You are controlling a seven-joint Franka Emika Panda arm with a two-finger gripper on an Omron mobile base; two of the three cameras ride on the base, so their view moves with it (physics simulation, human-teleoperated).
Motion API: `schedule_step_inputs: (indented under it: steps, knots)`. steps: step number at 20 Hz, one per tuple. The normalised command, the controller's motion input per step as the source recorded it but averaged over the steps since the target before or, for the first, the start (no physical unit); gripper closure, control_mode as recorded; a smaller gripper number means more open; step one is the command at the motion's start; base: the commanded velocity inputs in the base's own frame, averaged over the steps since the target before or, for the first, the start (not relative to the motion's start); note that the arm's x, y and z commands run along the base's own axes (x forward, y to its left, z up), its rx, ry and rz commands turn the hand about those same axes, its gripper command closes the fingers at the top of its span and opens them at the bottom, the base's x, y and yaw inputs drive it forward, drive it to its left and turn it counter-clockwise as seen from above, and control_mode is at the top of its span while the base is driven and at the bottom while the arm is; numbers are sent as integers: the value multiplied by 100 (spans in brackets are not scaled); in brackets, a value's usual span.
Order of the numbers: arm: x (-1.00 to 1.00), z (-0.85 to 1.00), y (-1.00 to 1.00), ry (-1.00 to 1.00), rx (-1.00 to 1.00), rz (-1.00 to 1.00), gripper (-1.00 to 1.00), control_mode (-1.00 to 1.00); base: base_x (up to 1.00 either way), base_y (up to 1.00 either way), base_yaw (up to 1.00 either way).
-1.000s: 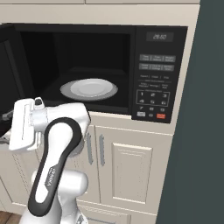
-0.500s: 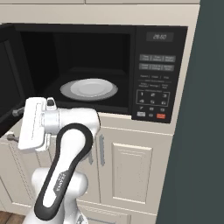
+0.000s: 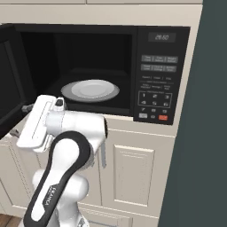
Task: Pick the corn from the counter and place it in the microwave. Then turn on the microwave.
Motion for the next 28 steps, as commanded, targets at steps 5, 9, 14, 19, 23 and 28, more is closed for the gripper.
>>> schedule_step_inputs:
  steps: [5, 9, 14, 19, 23, 28]
  knots:
    - [0, 6, 0, 11, 0, -28, -100, -100, 0, 0, 0]
    - [0, 15, -6, 17, 0, -23, -100, -100, 0, 0, 0]
    - [5, 17, -4, 21, 0, -19, -100, -100, 0, 0, 0]
    - [5, 7, 0, 18, 0, -20, -100, -100, 0, 0, 0]
    - [10, 0, 0, 16, 0, -20, -100, -100, 0, 0, 0]
    - [19, 0, -1, 15, 0, -20, -100, -100, 0, 0, 0]
